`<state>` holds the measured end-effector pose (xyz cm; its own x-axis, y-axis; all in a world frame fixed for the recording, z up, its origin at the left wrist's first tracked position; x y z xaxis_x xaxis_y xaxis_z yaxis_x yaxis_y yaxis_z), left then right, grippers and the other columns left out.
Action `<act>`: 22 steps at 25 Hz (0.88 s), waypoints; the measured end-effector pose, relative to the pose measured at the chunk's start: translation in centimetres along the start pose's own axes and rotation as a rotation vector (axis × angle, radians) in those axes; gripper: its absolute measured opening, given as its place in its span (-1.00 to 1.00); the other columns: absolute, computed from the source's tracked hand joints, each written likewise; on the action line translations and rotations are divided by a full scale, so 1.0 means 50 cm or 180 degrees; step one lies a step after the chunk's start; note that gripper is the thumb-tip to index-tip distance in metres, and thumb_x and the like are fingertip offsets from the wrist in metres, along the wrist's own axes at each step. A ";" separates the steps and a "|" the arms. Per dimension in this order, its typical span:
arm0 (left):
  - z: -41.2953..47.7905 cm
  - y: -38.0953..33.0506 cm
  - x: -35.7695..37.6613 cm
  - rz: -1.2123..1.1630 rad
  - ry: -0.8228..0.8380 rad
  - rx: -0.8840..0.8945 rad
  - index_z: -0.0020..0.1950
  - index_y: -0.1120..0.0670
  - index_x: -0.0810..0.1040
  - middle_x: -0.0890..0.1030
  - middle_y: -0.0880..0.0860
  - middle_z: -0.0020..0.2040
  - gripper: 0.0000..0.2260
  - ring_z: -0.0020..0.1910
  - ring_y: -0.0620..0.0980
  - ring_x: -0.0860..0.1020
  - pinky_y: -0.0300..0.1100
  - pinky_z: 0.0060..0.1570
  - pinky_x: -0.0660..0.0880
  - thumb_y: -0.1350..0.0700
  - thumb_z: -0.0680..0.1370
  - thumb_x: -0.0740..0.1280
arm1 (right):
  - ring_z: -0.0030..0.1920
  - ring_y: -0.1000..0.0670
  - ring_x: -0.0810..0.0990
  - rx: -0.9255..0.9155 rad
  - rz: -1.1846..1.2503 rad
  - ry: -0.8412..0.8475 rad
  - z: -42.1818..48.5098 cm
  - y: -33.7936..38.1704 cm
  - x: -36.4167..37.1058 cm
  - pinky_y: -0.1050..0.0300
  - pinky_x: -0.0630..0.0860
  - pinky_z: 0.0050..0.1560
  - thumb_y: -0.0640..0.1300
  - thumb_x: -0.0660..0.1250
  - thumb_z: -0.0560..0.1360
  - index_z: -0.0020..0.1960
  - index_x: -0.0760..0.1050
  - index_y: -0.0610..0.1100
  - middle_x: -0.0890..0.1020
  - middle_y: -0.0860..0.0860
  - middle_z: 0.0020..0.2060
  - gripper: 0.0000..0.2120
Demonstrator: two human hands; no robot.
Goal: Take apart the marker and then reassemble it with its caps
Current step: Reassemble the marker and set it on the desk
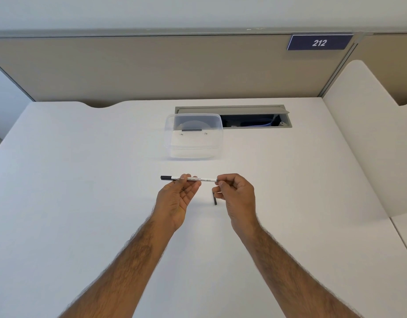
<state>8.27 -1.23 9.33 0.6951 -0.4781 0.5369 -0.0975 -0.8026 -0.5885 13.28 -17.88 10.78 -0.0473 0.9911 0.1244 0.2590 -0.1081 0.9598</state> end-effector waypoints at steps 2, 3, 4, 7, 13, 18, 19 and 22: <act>-0.002 0.001 0.002 -0.0011 -0.0005 -0.0003 0.02 0.31 0.61 0.75 0.19 -0.15 -0.90 -0.15 0.12 0.75 -0.14 -0.17 0.69 0.27 0.62 0.36 | -0.24 0.00 0.71 0.0035 -0.0019 0.0093 0.000 -0.002 0.003 0.13 0.65 -0.19 -0.35 0.31 0.52 0.03 0.64 -0.11 0.71 -0.01 -0.23 -0.79; -0.003 0.002 0.003 -0.0016 0.0006 -0.0005 0.02 0.31 0.61 0.75 0.19 -0.15 -0.90 -0.15 0.12 0.75 -0.14 -0.17 0.69 0.27 0.62 0.36 | -0.24 -0.01 0.71 0.0056 0.0025 0.0139 0.000 -0.003 0.004 0.13 0.65 -0.19 -0.34 0.33 0.52 0.07 0.63 -0.11 0.70 -0.02 -0.23 -0.78; -0.003 0.002 0.003 -0.0016 0.0026 -0.0020 0.02 0.31 0.61 0.75 0.19 -0.15 -0.91 -0.15 0.12 0.75 -0.14 -0.17 0.69 0.27 0.62 0.37 | -0.23 -0.01 0.71 0.0076 0.0044 0.0188 0.000 -0.005 0.005 0.13 0.65 -0.18 -0.34 0.35 0.52 0.09 0.63 -0.11 0.69 -0.03 -0.22 -0.78; 0.000 0.006 0.000 0.0068 0.0124 -0.0153 0.03 0.29 0.62 0.75 0.21 -0.13 -0.91 -0.12 0.14 0.75 -0.13 -0.17 0.69 0.26 0.61 0.38 | -0.26 0.00 0.70 0.0104 -0.0055 0.0238 0.001 -0.009 0.005 0.04 0.64 -0.14 -0.32 0.39 0.52 0.04 0.67 -0.12 0.69 0.03 -0.29 -0.83; 0.011 -0.015 -0.043 0.1031 -0.0159 0.0378 0.22 0.10 0.54 0.66 0.12 0.17 -0.76 0.04 0.09 0.72 -0.13 -0.06 0.65 0.20 0.57 0.45 | -0.31 0.02 0.65 0.0128 0.0083 0.0125 0.013 -0.006 -0.017 0.18 0.61 -0.24 -0.35 0.39 0.51 0.00 0.66 -0.21 0.67 -0.02 -0.27 -0.87; -0.010 -0.043 -0.018 0.3974 0.0603 0.2179 0.18 -0.20 0.65 0.65 -0.29 0.15 -0.77 0.16 -0.30 0.58 -0.45 0.03 0.46 0.04 0.55 0.49 | -0.31 0.01 0.63 -0.0019 -0.0394 0.0401 0.016 -0.008 -0.010 0.09 0.61 -0.25 -0.33 0.38 0.50 -0.06 0.66 -0.11 0.66 0.04 -0.32 -0.85; -0.011 -0.034 -0.011 0.4187 0.0805 0.2184 0.16 -0.17 0.68 0.68 -0.26 0.12 -0.80 0.13 -0.27 0.60 -0.39 0.04 0.49 0.03 0.56 0.48 | -0.29 0.00 0.64 -0.0067 -0.0484 0.0511 0.016 -0.009 -0.004 0.06 0.60 -0.24 -0.31 0.38 0.50 -0.06 0.66 -0.09 0.66 0.04 -0.31 -0.84; -0.011 -0.021 -0.001 0.4156 0.0848 0.2012 0.05 -0.07 0.72 0.71 -0.19 -0.05 -0.90 -0.04 -0.25 0.63 -0.42 -0.07 0.45 0.09 0.56 0.47 | -0.28 0.01 0.64 -0.0123 -0.0438 0.0658 0.019 -0.015 0.007 0.08 0.60 -0.26 -0.21 0.39 0.50 -0.04 0.66 -0.03 0.67 0.04 -0.27 -0.88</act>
<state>7.94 -0.53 10.25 0.2057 -0.8303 -0.5180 -0.1693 0.4911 -0.8545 13.97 -17.40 9.89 -0.2770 0.9602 0.0367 0.1994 0.0201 0.9797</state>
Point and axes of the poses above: each hand's wrist, its own z-axis towards the middle knuckle, its own x-axis out of the palm, y = z × x, the point moved 4 cm from there along z, towards the middle knuckle
